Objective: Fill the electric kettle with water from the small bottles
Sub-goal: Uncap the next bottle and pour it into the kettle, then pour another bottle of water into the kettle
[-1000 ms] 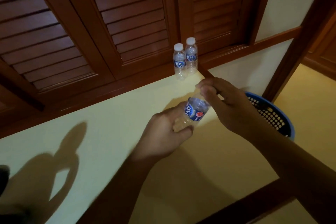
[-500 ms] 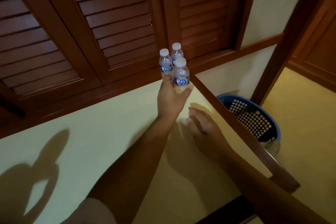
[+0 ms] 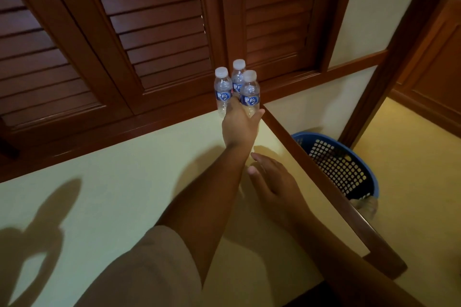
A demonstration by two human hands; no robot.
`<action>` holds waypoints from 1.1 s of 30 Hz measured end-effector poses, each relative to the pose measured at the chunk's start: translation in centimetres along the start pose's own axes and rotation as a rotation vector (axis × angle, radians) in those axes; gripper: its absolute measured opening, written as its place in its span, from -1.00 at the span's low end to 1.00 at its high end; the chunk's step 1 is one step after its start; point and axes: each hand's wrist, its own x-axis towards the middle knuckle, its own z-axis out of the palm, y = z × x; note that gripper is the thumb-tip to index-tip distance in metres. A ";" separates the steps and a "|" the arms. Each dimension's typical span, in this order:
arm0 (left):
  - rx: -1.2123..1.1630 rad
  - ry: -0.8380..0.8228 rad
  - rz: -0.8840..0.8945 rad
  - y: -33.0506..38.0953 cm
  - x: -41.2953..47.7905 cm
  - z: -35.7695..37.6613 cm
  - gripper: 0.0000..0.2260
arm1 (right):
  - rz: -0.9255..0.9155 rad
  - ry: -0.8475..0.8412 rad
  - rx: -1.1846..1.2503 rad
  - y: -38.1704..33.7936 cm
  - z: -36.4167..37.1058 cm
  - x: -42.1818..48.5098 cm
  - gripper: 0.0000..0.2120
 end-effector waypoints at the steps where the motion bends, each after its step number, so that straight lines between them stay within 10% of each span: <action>1: 0.015 -0.003 -0.003 -0.1 -0.1 0.0 -0.42 | 0.000 0.000 0.027 0.0 -0.1 -0.1 -0.30; 16: -0.095 0.089 -0.042 -8.8 -19.3 -19.5 -0.75 | -0.398 -0.132 0.108 -7.7 5.4 -4.2 -0.57; 33: -0.031 0.980 -0.196 -12.5 -41.4 -48.4 -0.68 | -1.044 -0.729 0.589 -31.1 23.5 -21.0 -0.60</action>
